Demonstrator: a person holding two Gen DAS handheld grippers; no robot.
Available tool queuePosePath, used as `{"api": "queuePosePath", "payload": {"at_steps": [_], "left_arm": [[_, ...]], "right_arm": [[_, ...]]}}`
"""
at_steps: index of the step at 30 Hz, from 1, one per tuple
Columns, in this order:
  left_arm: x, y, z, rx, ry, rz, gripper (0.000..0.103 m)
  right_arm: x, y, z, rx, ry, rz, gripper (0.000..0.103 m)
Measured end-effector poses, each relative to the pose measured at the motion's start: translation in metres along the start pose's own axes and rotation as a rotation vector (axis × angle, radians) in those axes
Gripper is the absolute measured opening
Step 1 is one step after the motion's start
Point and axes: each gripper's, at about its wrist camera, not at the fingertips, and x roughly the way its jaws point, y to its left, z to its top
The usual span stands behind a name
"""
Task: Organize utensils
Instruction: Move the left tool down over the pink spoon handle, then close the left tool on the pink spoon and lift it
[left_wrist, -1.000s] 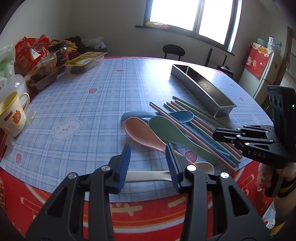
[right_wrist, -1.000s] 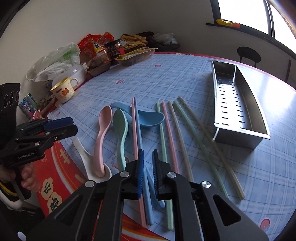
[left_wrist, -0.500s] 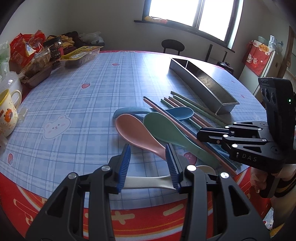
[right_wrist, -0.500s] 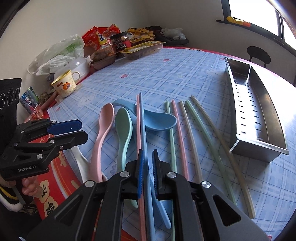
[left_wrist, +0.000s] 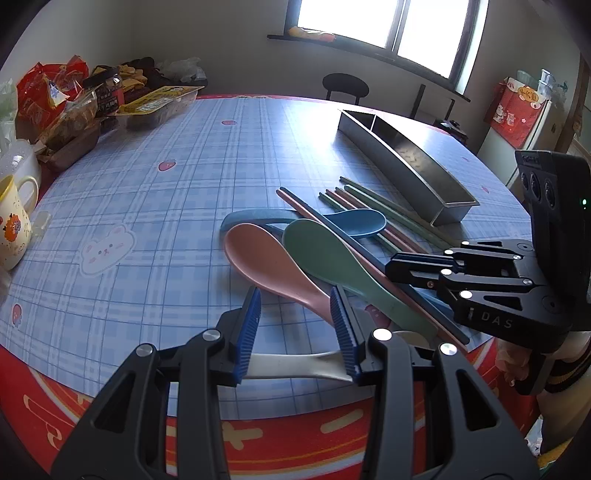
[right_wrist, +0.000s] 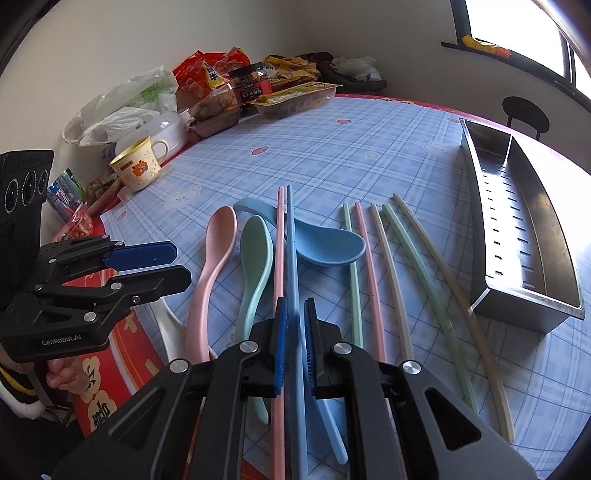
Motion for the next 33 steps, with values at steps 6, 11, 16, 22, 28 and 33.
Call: {"api": "queuePosePath", "payload": {"at_steps": [6, 11, 16, 22, 28, 33], "left_arm": [[0.002, -0.001, -0.001, -0.004, 0.005, -0.01, 0.042], [0.006, 0.0, -0.002, -0.013, 0.022, -0.021, 0.042], [0.012, 0.0, -0.001, -0.024, 0.04, -0.032, 0.041], [0.013, -0.001, 0.002, -0.027, 0.053, -0.033, 0.039], [0.018, -0.007, 0.007, -0.026, 0.08, -0.068, 0.033], [0.028, -0.013, 0.006, -0.033, 0.121, -0.091, 0.033]], "right_arm": [[0.008, 0.004, 0.0, -0.014, 0.036, -0.011, 0.01], [0.0, -0.005, -0.006, 0.032, -0.003, 0.013, 0.007], [-0.001, -0.006, -0.005, 0.041, -0.011, 0.019, 0.007], [-0.001, -0.008, -0.004, 0.051, -0.013, 0.03, 0.007], [-0.002, -0.009, -0.005, 0.055, -0.017, 0.038, 0.007], [-0.004, -0.01, -0.005, 0.058, -0.023, 0.042, 0.007]]}}
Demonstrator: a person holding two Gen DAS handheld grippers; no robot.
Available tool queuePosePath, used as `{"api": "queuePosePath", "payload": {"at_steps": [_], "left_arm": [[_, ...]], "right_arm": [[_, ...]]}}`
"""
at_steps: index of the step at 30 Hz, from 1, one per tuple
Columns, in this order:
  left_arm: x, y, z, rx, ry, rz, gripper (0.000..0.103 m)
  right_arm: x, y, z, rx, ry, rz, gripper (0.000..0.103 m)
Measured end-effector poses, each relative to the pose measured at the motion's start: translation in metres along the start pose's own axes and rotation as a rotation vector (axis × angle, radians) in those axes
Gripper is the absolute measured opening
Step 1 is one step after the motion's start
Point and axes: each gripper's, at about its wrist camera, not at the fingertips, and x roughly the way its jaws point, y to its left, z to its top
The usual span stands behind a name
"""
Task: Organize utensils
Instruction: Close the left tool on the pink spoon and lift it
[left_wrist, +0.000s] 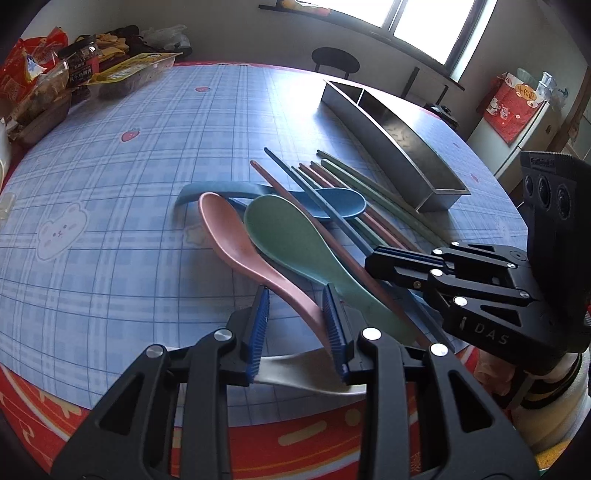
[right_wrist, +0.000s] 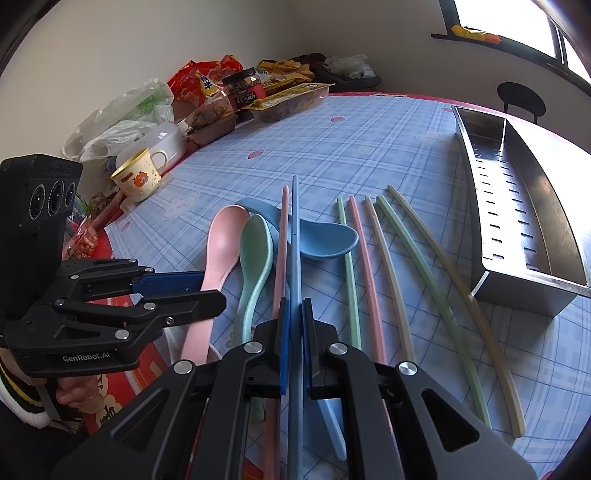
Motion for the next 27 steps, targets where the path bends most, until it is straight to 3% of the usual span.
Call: {"api": "queuePosePath", "payload": {"at_steps": [4, 7, 9, 16, 27], "left_arm": [[0.003, -0.004, -0.001, 0.017, -0.003, 0.012, 0.032], [-0.001, -0.001, -0.003, 0.002, -0.037, 0.04, 0.016], [-0.004, 0.003, -0.004, 0.005, -0.063, 0.084, 0.011], [-0.011, 0.023, -0.01, -0.054, -0.122, 0.078, 0.011], [-0.039, 0.045, -0.02, -0.165, -0.308, 0.02, 0.011]], "right_arm": [[-0.002, -0.001, 0.0, 0.004, -0.007, 0.006, 0.007], [-0.003, -0.002, -0.001, 0.011, -0.015, 0.013, 0.007], [-0.005, -0.003, -0.001, 0.014, -0.024, 0.015, 0.007], [-0.009, -0.004, 0.0, 0.017, -0.044, 0.031, 0.007], [-0.019, -0.01, -0.001, 0.045, -0.098, 0.056, 0.007]]}}
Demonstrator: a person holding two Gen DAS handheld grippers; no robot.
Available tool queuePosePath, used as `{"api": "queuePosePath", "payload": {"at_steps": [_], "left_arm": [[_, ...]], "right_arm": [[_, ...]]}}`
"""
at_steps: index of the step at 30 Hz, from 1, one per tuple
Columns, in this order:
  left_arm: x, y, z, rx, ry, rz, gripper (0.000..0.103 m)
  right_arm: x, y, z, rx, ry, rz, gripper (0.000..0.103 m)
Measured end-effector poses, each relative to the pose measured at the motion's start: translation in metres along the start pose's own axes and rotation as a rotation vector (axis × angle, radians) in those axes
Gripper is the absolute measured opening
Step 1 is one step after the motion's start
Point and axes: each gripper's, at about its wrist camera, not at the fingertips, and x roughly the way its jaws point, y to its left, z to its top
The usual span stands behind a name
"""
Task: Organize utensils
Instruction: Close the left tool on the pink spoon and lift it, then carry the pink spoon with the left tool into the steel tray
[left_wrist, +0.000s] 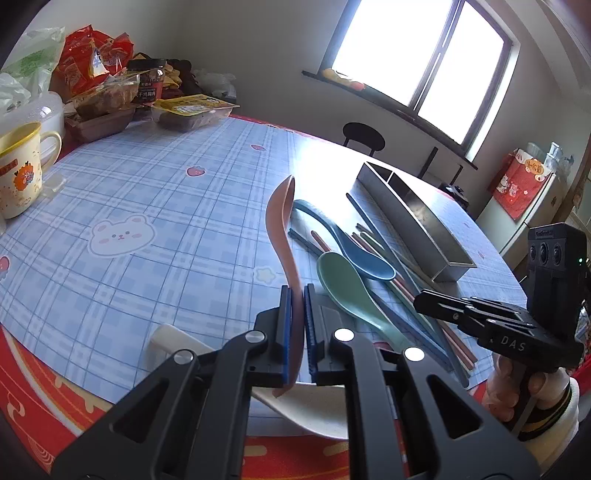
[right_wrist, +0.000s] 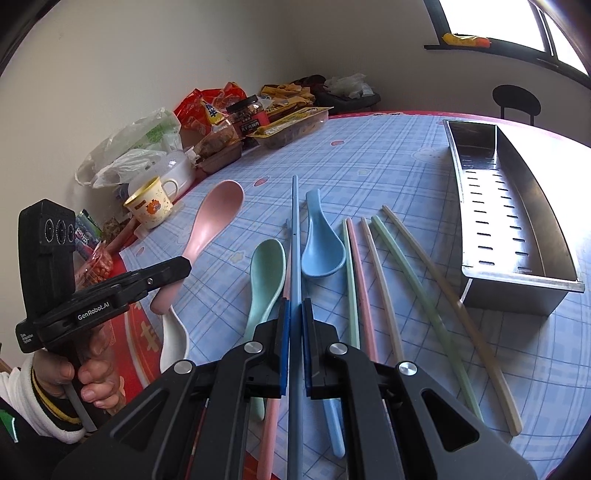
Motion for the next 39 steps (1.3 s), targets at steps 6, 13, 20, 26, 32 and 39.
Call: {"api": "queuePosePath", "payload": {"at_steps": [6, 13, 20, 26, 32, 39], "left_arm": [[-0.007, 0.001, 0.0, -0.005, -0.032, -0.013, 0.011], [-0.009, 0.005, -0.001, -0.019, -0.043, -0.016, 0.011], [-0.012, 0.0, 0.018, -0.028, -0.001, -0.061, 0.011], [-0.011, -0.029, 0.06, -0.006, -0.039, -0.112, 0.011], [0.036, -0.078, 0.104, -0.014, 0.021, -0.159, 0.011], [0.123, -0.136, 0.142, -0.044, 0.119, -0.214, 0.011]], "right_arm": [[-0.005, -0.003, 0.0, 0.026, -0.027, -0.001, 0.007], [-0.012, -0.01, 0.001, 0.067, -0.055, 0.012, 0.007], [-0.043, -0.035, 0.023, 0.177, -0.125, 0.064, 0.007], [-0.066, -0.062, 0.071, 0.172, -0.224, -0.037, 0.007], [-0.06, -0.12, 0.094, 0.292, -0.273, -0.168, 0.007], [-0.043, -0.164, 0.084, 0.388, -0.223, -0.2, 0.007]]}}
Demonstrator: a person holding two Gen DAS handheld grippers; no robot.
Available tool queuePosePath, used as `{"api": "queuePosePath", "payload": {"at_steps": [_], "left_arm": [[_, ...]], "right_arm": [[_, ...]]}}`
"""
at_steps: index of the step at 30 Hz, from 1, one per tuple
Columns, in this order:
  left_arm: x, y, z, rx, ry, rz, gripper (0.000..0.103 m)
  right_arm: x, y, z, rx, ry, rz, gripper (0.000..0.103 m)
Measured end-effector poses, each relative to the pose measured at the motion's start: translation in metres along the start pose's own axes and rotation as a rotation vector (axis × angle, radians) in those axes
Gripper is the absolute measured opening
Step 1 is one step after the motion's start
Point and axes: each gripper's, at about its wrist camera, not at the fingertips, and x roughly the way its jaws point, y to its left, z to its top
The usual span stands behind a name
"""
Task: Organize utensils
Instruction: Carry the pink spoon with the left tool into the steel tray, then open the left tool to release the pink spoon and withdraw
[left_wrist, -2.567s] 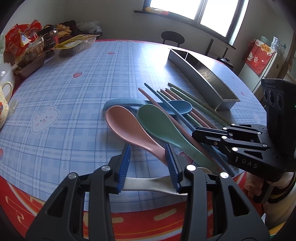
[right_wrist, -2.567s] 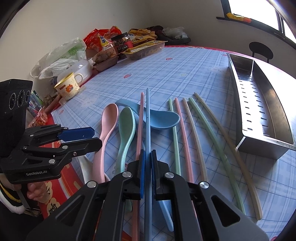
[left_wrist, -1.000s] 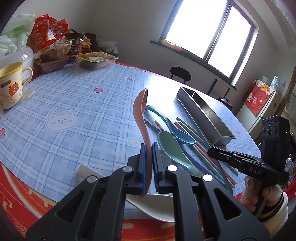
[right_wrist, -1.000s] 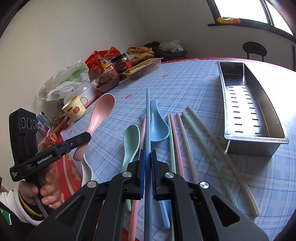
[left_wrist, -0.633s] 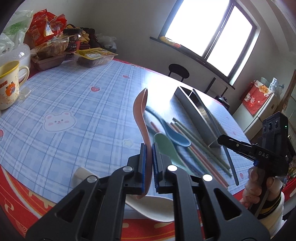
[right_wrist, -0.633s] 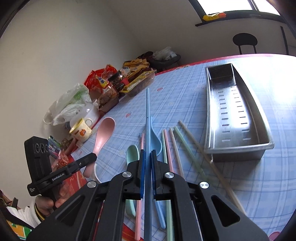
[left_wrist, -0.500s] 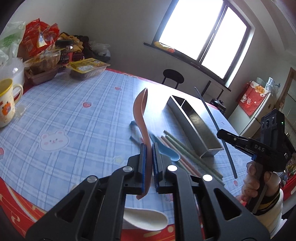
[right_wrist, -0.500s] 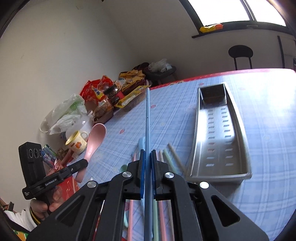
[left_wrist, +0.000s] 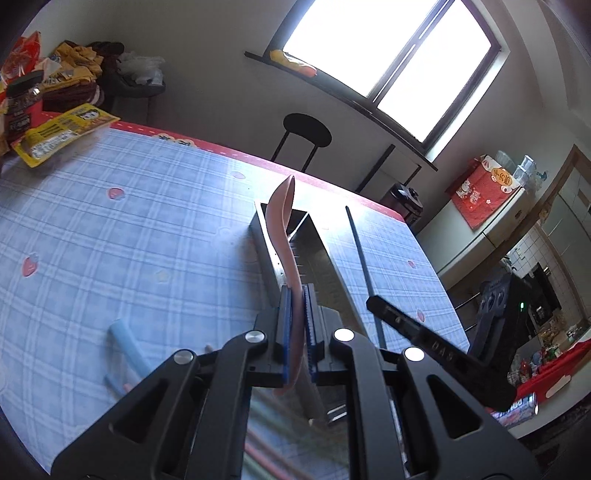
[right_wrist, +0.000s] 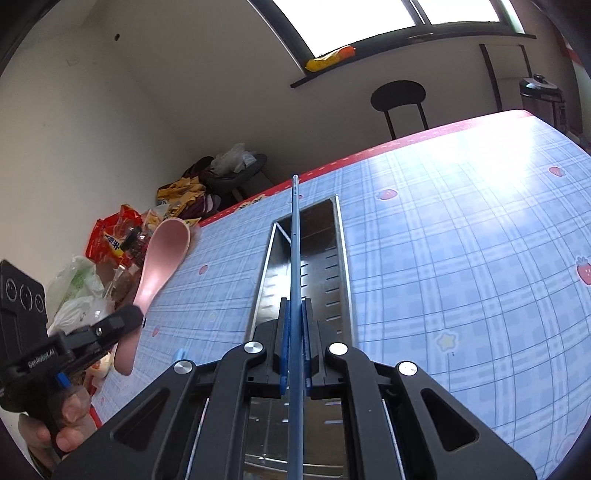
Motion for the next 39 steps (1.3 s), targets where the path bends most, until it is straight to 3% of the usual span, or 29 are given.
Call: {"api": "queuePosePath", "payload": {"at_steps": [7, 16, 35, 36, 39], "left_arm": [[0.079, -0.003, 0.026, -0.099, 0.088, -0.023, 0.011], [0.127, 0.0, 0.036, -0.138, 0.106, -0.004, 0.011], [0.138, -0.001, 0.042, -0.084, 0.116, 0.023, 0.013], [0.135, -0.001, 0.044, -0.079, 0.11, 0.022, 0.016], [0.122, -0.002, 0.047, -0.061, 0.085, 0.02, 0.023]], "right_arm": [[0.012, 0.0, -0.001, -0.036, 0.014, -0.029, 0.007], [0.03, 0.0, -0.005, -0.026, 0.049, -0.055, 0.007], [0.032, 0.007, -0.007, -0.06, 0.025, -0.071, 0.009], [0.03, 0.006, -0.007, -0.058, 0.021, -0.076, 0.01], [0.021, 0.006, -0.005, -0.065, -0.015, -0.115, 0.032]]}}
